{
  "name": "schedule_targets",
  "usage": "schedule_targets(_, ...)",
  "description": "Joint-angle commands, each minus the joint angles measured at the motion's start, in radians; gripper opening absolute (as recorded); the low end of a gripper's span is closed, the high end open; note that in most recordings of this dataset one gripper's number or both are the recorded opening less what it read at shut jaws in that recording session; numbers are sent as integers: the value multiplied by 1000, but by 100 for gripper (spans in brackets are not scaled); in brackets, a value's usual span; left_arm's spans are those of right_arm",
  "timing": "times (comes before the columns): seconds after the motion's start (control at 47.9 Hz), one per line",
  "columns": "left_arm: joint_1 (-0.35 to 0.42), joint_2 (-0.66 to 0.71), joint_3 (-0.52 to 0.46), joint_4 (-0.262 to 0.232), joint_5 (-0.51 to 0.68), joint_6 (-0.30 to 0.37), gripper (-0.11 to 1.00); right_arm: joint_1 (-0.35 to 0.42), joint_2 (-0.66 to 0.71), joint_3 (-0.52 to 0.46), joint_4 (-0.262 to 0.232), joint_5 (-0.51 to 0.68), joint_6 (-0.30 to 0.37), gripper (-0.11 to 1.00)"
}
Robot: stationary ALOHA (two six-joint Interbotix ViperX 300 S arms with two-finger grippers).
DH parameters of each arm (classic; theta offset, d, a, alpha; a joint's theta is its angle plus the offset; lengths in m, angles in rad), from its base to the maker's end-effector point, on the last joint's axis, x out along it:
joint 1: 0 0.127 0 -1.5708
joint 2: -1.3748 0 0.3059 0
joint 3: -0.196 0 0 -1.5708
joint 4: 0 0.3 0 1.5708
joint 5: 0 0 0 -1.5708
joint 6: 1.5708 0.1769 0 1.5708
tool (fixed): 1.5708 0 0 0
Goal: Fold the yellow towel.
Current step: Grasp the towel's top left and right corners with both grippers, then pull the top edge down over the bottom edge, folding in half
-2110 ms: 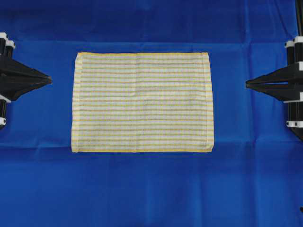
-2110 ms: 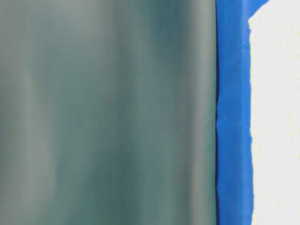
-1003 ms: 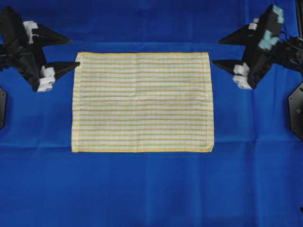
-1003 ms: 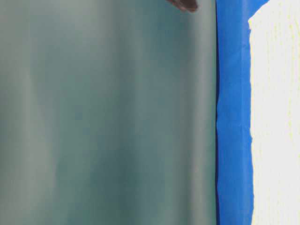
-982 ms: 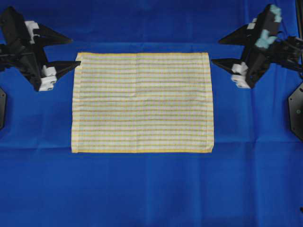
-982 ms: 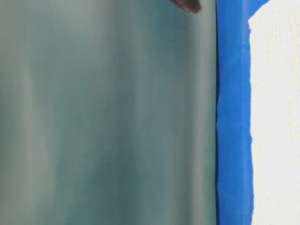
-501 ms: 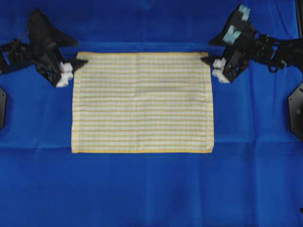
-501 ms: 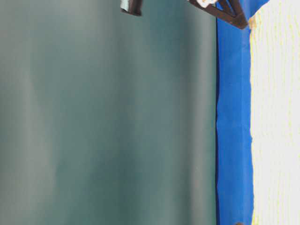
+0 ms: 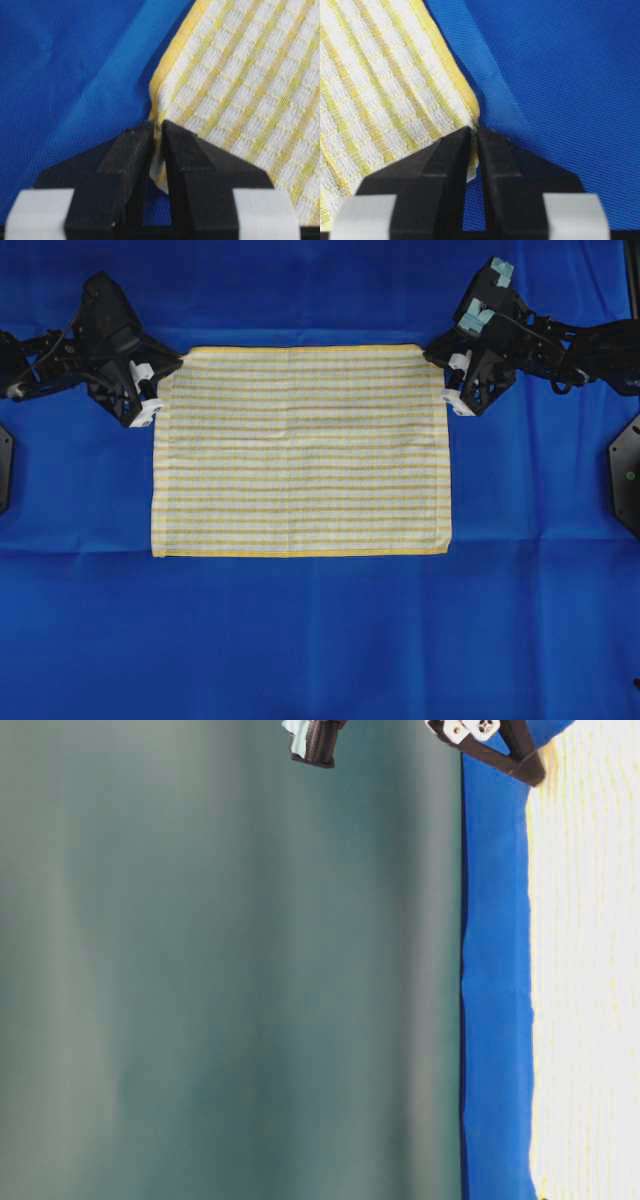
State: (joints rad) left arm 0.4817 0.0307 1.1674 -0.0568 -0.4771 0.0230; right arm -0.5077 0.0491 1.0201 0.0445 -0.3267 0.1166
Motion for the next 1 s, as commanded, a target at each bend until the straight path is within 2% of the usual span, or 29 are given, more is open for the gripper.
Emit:
schedule_targets(0.0, 6, -2, -3, -2, 5, -2, 5, 2, -8, -6, 3, -8, -2, 6)
schedule_targets(0.355, 6, -60, -3, 0, 21, 2, 5, 9, -83, 8, 3, 14, -2, 6)
schedule_targets(0.773, -6, -258, -6, -2, 163, 0, 5, 23, -224, 17, 3, 109, 0, 6)
schedule_targets(0.982, -21, -265, 0, -2, 178, -5, 5, 34, -225, 18, 3, 107, -2, 6)
